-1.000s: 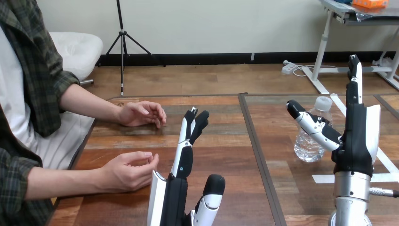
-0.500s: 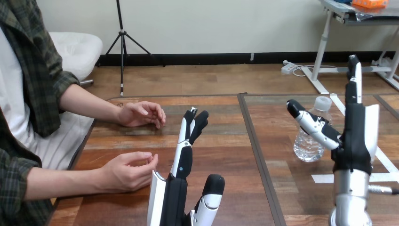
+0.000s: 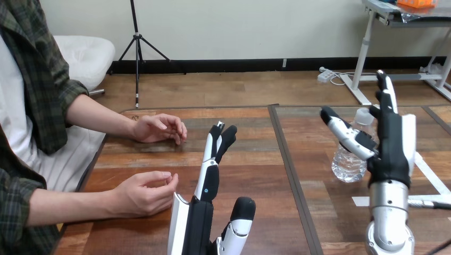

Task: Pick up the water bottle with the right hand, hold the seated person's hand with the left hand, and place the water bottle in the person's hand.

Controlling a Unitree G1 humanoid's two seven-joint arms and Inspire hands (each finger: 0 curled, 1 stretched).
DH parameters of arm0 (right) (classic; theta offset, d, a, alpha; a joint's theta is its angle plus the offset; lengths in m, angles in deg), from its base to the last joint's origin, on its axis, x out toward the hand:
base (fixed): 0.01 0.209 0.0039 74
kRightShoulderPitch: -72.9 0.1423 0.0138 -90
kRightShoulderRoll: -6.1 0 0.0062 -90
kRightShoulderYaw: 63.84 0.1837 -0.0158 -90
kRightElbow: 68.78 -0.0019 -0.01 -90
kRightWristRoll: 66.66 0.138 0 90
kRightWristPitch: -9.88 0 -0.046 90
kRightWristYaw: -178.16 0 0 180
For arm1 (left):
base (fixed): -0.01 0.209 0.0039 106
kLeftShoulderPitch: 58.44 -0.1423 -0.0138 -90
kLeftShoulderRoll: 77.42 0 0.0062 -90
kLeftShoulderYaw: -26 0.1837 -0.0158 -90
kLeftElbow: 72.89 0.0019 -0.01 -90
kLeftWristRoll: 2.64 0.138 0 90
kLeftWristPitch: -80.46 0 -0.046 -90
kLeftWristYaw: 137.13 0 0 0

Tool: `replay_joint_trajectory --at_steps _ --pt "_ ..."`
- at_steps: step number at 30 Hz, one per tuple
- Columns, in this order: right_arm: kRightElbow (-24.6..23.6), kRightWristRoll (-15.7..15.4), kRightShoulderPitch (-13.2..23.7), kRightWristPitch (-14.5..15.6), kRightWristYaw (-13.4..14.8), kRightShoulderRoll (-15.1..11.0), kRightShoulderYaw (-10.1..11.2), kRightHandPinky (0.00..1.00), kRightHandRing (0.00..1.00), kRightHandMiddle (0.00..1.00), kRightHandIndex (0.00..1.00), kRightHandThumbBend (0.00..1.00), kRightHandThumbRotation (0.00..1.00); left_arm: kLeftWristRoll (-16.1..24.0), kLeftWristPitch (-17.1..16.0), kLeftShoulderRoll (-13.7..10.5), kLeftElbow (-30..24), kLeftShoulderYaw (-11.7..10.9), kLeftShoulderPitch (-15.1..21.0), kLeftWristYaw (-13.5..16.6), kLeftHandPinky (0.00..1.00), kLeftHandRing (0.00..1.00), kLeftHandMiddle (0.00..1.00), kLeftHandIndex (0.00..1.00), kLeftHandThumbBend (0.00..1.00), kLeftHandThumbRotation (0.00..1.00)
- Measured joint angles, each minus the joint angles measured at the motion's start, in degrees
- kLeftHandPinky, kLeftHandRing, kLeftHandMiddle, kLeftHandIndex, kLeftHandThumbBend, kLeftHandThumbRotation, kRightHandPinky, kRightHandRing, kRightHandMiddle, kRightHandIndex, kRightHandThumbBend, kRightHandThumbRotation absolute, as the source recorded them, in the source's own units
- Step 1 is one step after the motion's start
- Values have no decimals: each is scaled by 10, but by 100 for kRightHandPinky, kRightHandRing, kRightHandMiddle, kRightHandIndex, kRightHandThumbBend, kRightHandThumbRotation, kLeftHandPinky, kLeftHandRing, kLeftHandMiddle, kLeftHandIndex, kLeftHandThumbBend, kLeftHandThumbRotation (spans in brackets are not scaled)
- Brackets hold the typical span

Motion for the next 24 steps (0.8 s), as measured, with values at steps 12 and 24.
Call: replay_joint_trajectory --at_steps 12,24 --pt "-40 4 0 12 -12 3 -13 87 94 98 97 63 0 -7 1 0 1 0 0 -4 91 91 93 99 43 100" --pt "-45 4 0 24 -12 2 -13 86 95 98 97 63 0 -17 0 0 9 2 0 -8 93 92 94 99 46 100"
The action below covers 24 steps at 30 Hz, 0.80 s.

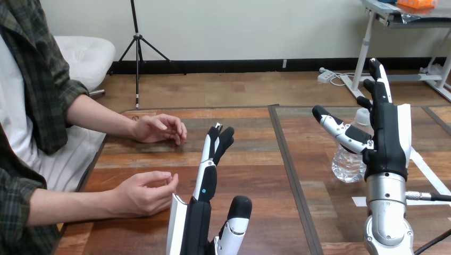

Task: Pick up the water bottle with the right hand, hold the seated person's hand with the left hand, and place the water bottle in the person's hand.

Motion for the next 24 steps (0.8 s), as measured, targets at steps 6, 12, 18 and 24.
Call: replay_joint_trajectory --at_steps 6,12,18,24 --pt "0 0 0 4 0 0 0 86 95 98 97 63 0 -1 0 0 2 0 0 -1 93 93 94 100 46 100" --pt "0 -1 0 9 0 0 0 86 96 98 97 63 0 -1 0 0 2 0 0 -2 93 93 94 100 46 100" --pt "-1 -1 0 11 0 0 0 83 94 98 97 63 0 -1 0 0 2 0 0 -2 93 92 94 100 46 100" --pt "-1 -1 0 12 0 0 0 82 93 98 97 63 0 -1 0 0 2 0 0 -4 94 92 94 100 44 100"
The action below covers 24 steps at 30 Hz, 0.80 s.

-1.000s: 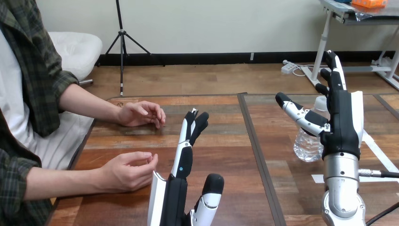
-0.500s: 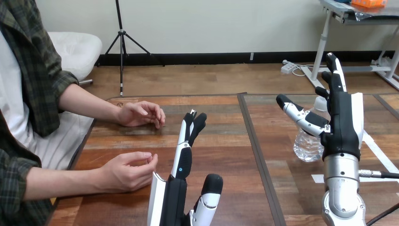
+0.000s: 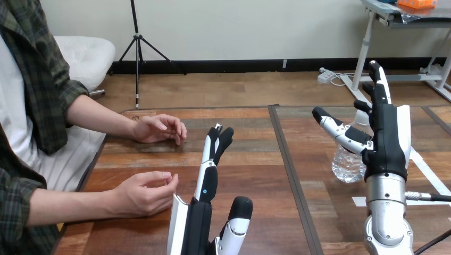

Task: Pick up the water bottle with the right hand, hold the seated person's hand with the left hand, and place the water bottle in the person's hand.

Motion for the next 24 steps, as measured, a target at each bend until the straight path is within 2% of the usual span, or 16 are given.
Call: replay_joint_trajectory --at_steps 24 --pt "0 4 0 1 -1 0 0 80 93 99 97 62 0 0 0 0 0 0 0 -2 93 93 94 100 43 100"
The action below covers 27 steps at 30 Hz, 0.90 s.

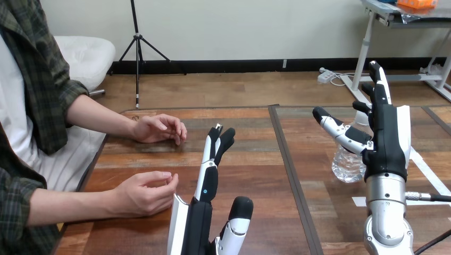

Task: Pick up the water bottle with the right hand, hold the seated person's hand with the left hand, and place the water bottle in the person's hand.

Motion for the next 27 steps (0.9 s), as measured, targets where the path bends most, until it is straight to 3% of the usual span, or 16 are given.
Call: replay_joint_trajectory --at_steps 27 --pt "-1 1 0 1 0 0 0 85 95 98 97 61 0 -2 0 0 0 0 0 -8 93 92 94 99 45 100"
